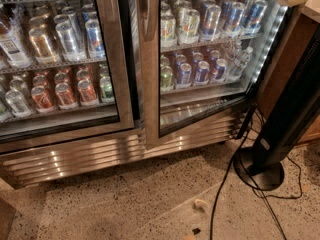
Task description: Open right fridge door
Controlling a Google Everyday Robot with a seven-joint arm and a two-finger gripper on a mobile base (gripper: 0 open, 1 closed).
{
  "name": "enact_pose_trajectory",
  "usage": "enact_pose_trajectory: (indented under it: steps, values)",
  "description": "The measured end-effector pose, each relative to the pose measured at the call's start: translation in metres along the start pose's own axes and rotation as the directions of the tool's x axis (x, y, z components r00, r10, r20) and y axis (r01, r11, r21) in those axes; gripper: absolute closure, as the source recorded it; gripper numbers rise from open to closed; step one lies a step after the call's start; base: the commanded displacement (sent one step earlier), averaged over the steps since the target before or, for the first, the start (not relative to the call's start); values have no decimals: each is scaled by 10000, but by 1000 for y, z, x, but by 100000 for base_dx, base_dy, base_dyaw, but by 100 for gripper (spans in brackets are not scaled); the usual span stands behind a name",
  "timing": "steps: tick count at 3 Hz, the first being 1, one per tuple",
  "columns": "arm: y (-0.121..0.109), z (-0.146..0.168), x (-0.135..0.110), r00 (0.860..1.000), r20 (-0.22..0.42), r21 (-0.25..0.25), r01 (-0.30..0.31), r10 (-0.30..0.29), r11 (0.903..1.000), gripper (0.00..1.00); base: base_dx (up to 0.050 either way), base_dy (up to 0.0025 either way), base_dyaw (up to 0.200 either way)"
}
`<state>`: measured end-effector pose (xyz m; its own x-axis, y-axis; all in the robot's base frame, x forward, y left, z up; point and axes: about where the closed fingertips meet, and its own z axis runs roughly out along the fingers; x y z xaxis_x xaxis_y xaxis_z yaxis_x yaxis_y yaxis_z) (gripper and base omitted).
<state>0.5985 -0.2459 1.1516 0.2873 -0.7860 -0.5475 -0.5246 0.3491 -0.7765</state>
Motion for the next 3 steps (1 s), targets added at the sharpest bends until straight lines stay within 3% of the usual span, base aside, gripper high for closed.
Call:
enact_pose_trajectory:
  steps: [1,2,3]
  values:
    - [-5,-9,18,9956,-912,35,228,-224,9997,0,0,0,0]
    - [-18,-58,63,9475,-3189,580,438,-230,9974,0,0,0,0]
    - [-44,-117,68,8653,-5011,1921,986,112,9764,0,0,0,0]
